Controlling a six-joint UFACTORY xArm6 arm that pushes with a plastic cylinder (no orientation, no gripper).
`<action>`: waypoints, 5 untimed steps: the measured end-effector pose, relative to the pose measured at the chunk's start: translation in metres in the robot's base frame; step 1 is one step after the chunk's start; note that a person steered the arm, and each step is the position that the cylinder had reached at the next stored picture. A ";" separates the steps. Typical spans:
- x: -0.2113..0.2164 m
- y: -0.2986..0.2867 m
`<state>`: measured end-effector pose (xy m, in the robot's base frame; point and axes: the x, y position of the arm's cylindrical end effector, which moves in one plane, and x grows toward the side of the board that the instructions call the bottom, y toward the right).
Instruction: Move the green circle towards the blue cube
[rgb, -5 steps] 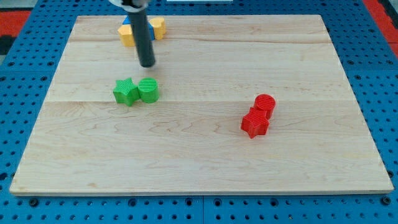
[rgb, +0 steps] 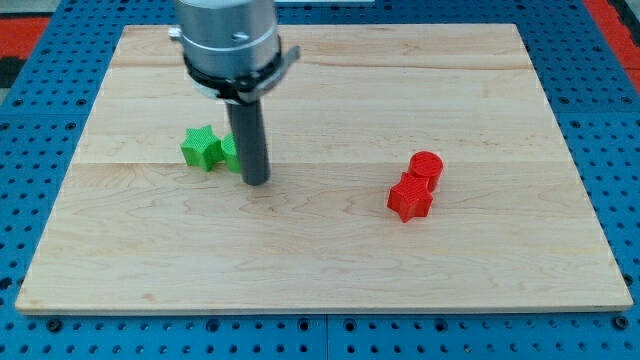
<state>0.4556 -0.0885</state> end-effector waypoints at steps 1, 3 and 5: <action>-0.013 -0.013; -0.068 -0.014; -0.091 -0.038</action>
<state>0.3645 -0.1263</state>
